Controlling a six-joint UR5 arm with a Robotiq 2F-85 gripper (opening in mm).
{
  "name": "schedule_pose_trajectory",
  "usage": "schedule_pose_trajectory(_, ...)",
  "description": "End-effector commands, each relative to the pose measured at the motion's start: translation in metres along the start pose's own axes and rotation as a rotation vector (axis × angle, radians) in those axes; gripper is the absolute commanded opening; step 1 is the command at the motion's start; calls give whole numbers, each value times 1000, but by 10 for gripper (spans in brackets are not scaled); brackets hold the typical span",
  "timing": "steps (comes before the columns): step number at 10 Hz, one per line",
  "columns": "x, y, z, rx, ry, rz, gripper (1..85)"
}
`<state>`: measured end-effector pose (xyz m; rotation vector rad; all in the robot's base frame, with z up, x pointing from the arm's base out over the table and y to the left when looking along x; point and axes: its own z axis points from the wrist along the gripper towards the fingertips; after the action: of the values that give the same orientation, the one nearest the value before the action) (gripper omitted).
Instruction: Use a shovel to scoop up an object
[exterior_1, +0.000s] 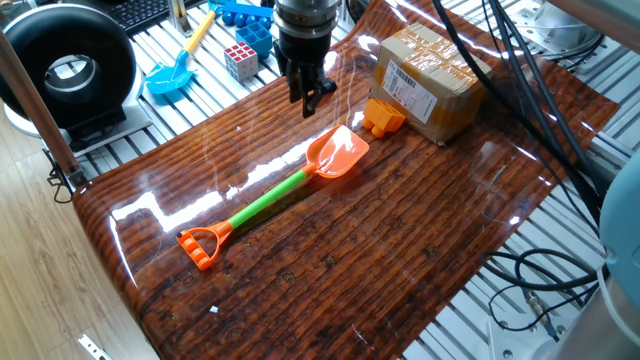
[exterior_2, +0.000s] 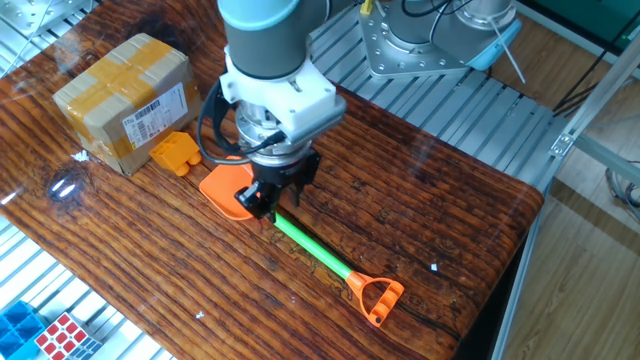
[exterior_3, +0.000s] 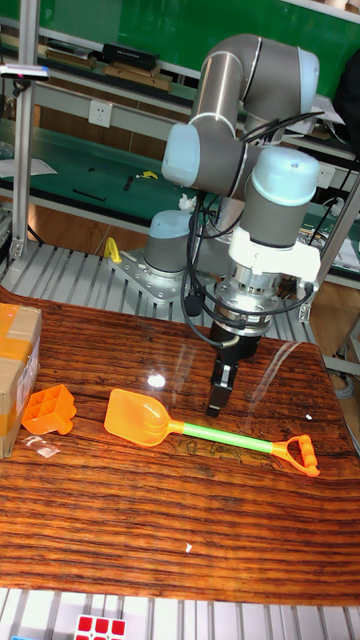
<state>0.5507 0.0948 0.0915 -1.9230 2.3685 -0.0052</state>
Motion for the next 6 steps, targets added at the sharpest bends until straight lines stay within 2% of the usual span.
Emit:
schedule_pose_trajectory(1,-5,2,14,18,-24,37,447)
schedule_pose_trajectory(6,8,6,12,16,-19,42,447)
